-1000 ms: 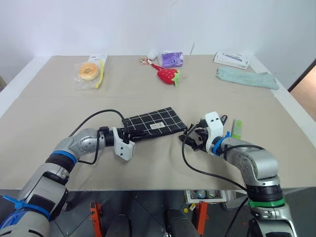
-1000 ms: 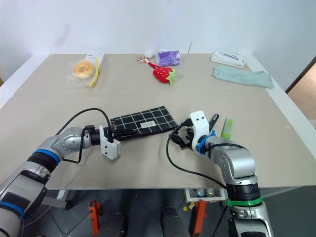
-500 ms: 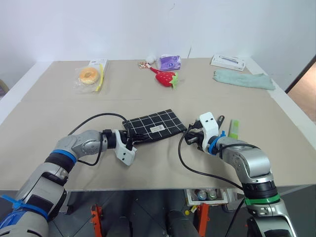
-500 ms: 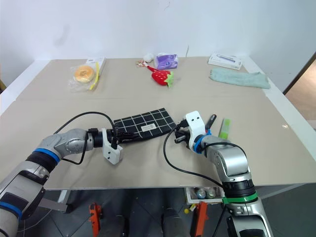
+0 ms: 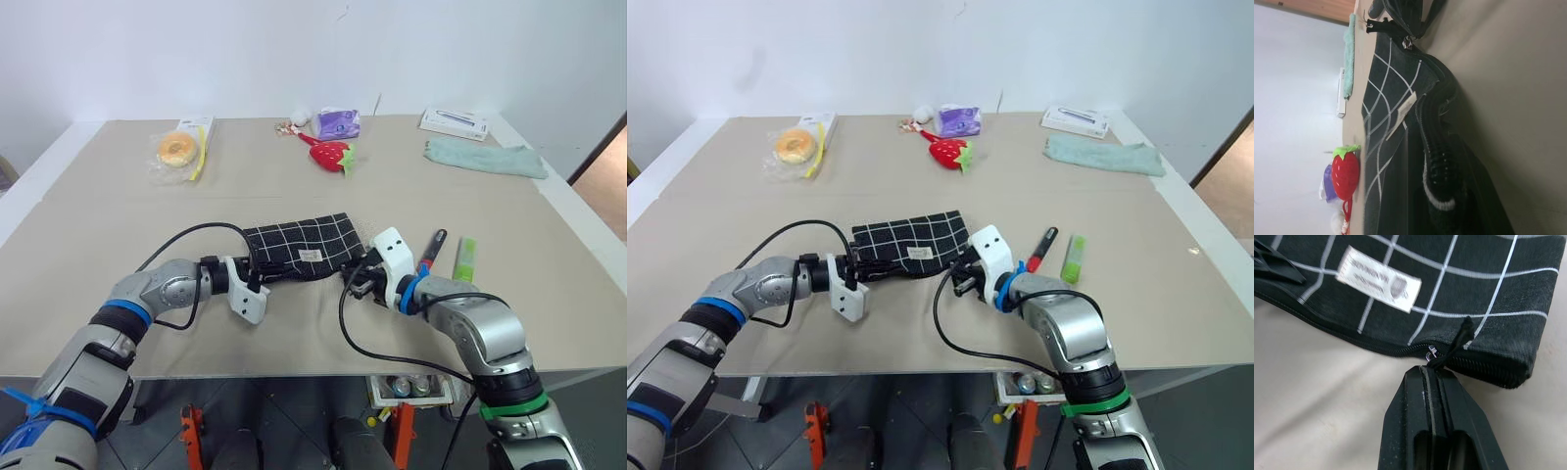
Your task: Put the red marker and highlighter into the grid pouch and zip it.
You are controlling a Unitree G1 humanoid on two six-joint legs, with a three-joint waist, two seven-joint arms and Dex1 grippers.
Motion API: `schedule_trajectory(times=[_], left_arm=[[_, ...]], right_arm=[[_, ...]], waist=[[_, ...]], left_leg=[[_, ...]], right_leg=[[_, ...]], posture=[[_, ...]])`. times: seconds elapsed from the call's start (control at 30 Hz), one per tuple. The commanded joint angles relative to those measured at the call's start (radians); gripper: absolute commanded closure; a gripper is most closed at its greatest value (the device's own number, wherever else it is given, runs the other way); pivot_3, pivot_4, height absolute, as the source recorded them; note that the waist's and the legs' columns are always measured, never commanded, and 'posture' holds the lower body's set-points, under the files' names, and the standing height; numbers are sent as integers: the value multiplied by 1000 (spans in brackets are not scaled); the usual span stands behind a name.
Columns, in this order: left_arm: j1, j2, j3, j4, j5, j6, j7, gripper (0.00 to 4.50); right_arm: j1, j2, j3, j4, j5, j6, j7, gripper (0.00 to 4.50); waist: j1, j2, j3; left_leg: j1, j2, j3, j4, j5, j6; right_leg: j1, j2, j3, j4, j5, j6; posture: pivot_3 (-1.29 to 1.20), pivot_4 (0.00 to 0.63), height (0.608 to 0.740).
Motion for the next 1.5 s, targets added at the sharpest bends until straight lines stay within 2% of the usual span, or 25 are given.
schedule_trajectory(times=[0.03,0.37,0.7,0.83,1.03,1.27,1.5], left_arm=[[23,-19,-21,9,-2,15,-15,4500],[41,-43,25,-25,-136,18,-81,4500],[47,-55,42,-47,-184,33,-129,4500],[53,-57,49,-54,-197,37,-142,4500],[57,-64,60,-62,-216,46,-159,4500],[65,-80,71,-87,-266,62,-187,4500],[85,-93,84,-144,-356,100,-250,4500]], right_arm=[[-15,-20,32,-23,-2,-43,44,4412],[-11,-79,79,-4,-57,-85,76,4412],[-14,-24,121,-65,-36,-86,98,4412],[13,-25,147,-149,24,-86,172,4412],[9,-55,142,-88,-38,-90,145,4412],[-22,-46,183,-39,-100,-93,109,4412],[-54,-13,161,-3,-125,-89,69,4412]], waist=[[1,0,0],[3,-1,1],[4,-3,2],[3,-4,3],[5,-5,3],[4,-6,4],[0,-9,6]], left_leg=[[0,0,0,0,0,0],[-4,-2,-1,-1,-1,-1],[-6,-5,-3,-1,-2,-3],[-8,-5,-4,-2,-2,-3],[-8,-6,-6,-2,-2,-4],[-9,-6,-7,-2,-2,-4],[-9,-5,-8,-2,-2,-4]], right_leg=[[0,0,0,0,0,0],[-1,-1,1,-2,-3,4],[-1,-3,1,-3,-4,8],[-2,-3,0,-3,-5,8],[-2,-4,-1,-4,-6,8],[-2,-4,-2,-4,-6,9],[-3,-3,-2,-4,-6,9]], posture=[[0,150,739],[0,150,739],[0,150,739],[0,150,739],[0,150,739],[0,150,739],[0,150,739]])
